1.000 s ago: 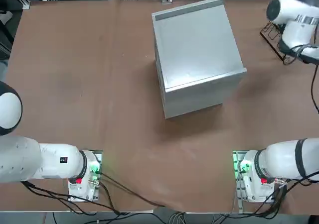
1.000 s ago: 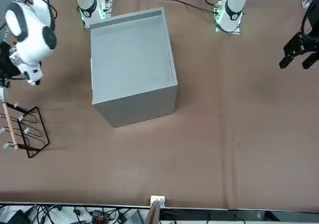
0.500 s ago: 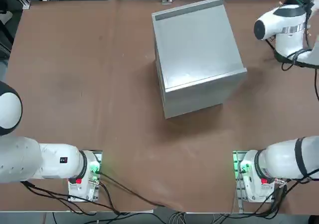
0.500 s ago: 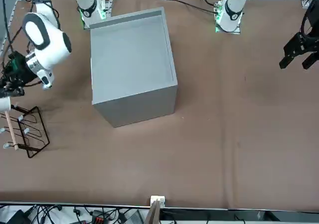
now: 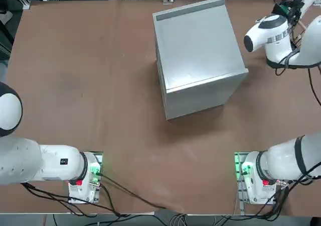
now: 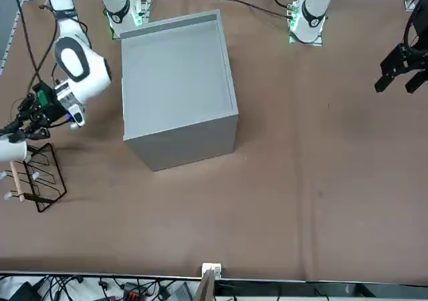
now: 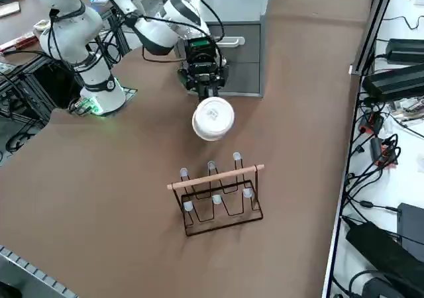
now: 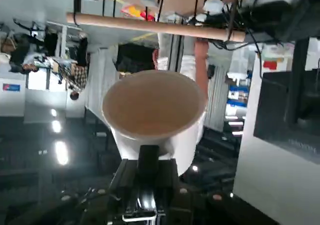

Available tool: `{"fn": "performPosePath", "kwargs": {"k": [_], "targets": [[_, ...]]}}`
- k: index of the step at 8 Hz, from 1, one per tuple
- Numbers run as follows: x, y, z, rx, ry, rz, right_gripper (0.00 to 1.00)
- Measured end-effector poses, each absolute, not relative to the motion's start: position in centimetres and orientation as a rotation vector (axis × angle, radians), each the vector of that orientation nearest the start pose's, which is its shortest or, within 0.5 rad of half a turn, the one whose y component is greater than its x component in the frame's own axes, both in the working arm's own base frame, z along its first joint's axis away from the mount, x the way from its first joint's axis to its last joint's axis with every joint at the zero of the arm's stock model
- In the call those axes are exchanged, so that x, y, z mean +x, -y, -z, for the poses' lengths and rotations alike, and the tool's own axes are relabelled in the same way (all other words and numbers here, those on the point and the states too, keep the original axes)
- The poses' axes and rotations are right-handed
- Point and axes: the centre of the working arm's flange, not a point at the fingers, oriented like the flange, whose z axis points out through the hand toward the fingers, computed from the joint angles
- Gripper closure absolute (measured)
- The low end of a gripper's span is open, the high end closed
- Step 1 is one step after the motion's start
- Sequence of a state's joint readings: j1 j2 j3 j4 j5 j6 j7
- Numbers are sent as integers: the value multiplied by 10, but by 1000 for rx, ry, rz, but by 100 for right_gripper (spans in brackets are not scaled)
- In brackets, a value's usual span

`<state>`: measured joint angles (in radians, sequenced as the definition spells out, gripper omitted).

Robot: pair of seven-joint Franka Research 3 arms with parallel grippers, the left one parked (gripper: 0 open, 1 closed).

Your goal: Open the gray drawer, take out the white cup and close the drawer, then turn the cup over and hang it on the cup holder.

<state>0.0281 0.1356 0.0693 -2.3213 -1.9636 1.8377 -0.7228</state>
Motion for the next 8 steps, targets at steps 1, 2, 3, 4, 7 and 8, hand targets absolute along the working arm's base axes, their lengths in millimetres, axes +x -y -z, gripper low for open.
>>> {"fn": "performPosePath", "kwargs": {"k": [1, 2, 3, 4, 7, 8], "targets": [[532, 27, -310, 707, -1424, 861, 81], [531, 32, -298, 715, -1397, 864, 81], [530, 36, -286, 727, -1377, 865, 81], [529, 38, -275, 737, -1371, 863, 81], [531, 43, -260, 673, -1373, 856, 81], [532, 51, -252, 642, -1374, 851, 81]]}}
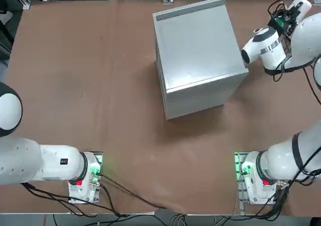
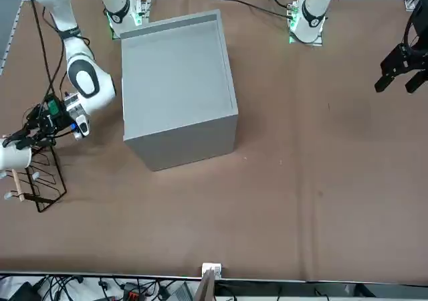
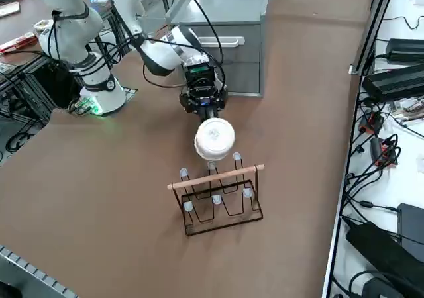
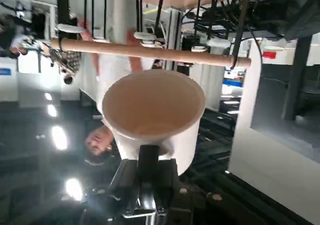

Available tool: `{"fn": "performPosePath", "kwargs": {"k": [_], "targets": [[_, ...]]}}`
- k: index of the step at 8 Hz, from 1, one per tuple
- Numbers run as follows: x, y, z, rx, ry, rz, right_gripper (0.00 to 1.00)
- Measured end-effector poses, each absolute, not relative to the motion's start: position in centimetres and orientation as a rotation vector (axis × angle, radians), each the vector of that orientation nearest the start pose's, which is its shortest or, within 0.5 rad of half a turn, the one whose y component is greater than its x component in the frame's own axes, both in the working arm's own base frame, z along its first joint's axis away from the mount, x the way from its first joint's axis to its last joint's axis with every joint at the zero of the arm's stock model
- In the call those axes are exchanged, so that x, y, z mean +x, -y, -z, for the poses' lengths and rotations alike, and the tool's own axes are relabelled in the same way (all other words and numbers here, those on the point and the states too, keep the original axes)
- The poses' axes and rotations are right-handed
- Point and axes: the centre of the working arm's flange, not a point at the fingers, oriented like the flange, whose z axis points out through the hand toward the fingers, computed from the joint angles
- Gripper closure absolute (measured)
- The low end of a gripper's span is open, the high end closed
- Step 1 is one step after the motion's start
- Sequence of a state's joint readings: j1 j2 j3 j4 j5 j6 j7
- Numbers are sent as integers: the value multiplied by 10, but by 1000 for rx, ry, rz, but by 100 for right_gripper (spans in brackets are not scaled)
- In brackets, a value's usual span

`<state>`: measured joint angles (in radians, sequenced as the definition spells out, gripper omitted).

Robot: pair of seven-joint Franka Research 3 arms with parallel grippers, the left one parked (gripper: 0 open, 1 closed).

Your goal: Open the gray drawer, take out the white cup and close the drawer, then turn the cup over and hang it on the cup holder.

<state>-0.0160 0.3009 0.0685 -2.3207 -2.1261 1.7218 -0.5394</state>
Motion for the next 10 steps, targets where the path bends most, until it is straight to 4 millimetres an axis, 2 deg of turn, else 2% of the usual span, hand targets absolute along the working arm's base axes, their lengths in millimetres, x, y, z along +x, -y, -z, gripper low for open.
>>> {"fn": "performPosePath", "kwargs": {"k": [2, 8, 10], "targets": [[530, 62, -233, 634, -1380, 843, 81], [527, 62, -210, 635, -1407, 841, 79], [529, 62, -211, 638, -1403, 838, 46]]}}
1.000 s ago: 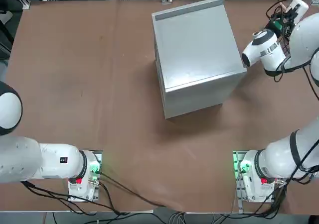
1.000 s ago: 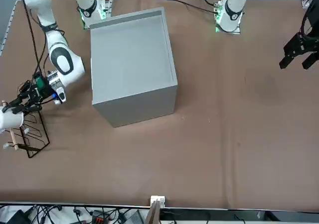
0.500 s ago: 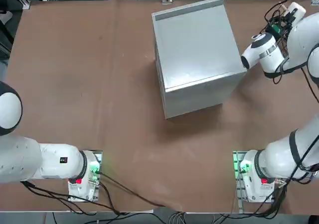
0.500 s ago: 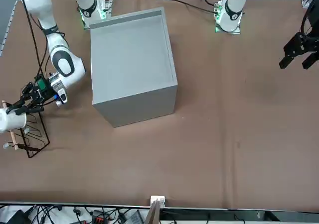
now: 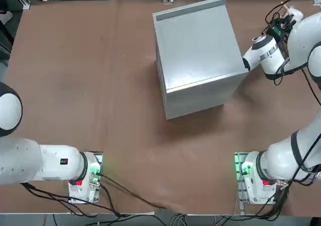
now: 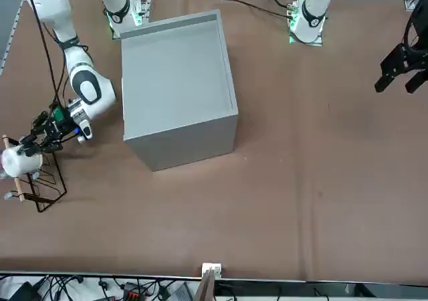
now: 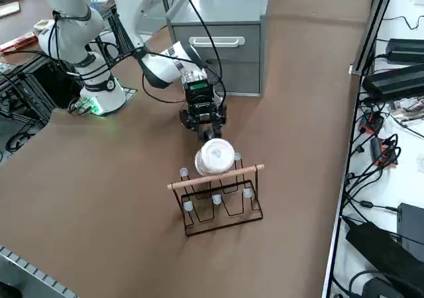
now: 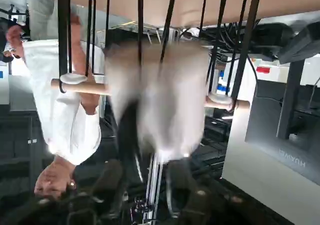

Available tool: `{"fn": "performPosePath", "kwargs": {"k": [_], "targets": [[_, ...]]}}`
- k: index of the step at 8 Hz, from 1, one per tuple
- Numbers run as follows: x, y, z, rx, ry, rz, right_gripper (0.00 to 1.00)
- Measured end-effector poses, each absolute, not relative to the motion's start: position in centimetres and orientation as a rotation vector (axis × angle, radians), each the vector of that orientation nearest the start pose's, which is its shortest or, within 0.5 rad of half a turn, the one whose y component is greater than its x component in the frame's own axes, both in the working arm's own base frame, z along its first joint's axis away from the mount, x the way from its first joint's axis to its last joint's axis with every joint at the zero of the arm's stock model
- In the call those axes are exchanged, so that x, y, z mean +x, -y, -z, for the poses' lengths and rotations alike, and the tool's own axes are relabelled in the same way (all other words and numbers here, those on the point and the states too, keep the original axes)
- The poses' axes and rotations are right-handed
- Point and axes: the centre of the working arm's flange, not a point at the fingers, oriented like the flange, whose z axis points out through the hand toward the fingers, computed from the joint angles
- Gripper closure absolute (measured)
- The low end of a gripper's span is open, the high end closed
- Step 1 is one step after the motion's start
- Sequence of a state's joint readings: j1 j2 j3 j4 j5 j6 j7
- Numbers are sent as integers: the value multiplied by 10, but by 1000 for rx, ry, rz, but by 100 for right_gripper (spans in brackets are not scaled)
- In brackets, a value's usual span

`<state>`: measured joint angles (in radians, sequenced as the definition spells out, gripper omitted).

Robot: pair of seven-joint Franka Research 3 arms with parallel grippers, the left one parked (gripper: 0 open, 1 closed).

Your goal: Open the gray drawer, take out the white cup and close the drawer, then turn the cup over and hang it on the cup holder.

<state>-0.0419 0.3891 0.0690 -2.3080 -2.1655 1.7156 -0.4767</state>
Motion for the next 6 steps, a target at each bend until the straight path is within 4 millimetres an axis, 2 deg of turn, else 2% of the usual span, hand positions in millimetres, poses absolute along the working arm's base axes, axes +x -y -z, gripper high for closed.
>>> {"fn": "performPosePath", "kwargs": {"k": [2, 3, 4, 6], "targets": [[540, 63, -228, 710, -1363, 826, 3], [547, 56, -251, 840, -1344, 805, 0], [553, 43, -288, 1002, -1333, 752, 0], [543, 30, -372, 1329, -1274, 645, 0]]}}
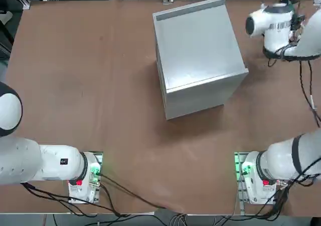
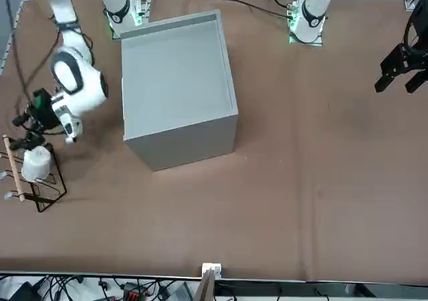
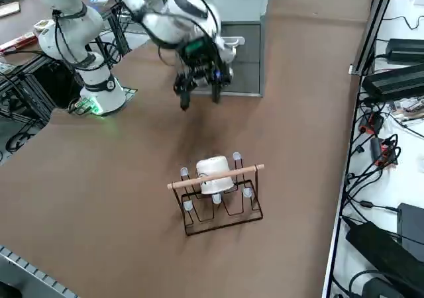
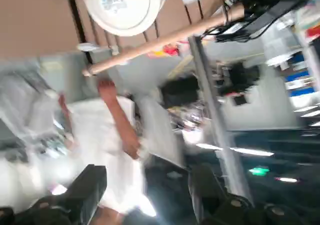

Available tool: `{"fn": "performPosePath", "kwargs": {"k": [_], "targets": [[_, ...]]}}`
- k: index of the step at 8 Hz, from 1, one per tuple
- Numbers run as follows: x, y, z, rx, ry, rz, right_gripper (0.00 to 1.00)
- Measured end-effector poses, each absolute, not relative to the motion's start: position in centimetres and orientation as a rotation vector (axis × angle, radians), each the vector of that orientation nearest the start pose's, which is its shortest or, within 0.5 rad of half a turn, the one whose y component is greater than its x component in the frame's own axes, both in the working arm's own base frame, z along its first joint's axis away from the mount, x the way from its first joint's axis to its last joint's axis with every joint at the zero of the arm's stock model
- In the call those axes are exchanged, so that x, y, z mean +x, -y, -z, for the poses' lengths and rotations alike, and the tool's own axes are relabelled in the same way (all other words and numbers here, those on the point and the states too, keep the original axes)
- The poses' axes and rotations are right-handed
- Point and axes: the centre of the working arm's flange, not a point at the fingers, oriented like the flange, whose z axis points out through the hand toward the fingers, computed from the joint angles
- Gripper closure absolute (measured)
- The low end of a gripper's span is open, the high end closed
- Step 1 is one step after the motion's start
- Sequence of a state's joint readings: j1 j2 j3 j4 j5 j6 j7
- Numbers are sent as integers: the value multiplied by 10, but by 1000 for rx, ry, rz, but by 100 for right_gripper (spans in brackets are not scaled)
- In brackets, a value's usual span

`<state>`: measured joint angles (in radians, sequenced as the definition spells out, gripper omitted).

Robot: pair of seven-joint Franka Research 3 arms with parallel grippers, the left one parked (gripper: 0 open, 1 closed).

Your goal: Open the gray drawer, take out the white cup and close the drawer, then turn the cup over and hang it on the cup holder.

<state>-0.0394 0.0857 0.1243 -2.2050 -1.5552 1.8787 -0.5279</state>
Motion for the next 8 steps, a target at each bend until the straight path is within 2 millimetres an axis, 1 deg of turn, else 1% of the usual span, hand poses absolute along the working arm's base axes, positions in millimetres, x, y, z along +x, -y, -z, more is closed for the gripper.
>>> {"fn": "performPosePath", "kwargs": {"k": [1, 2, 3, 5, 6, 7, 8], "targets": [[535, 28, -399, 1497, -1232, 608, 0], [530, 26, -422, 1678, -1187, 592, 0], [529, 23, -446, 1867, -1125, 594, 0], [533, 12, -495, 2185, -1022, 565, 0], [535, 6, -514, 2324, -997, 519, 0], [537, 3, -527, 2452, -976, 466, 0], [538, 5, -536, 2585, -939, 409, 0]]}}
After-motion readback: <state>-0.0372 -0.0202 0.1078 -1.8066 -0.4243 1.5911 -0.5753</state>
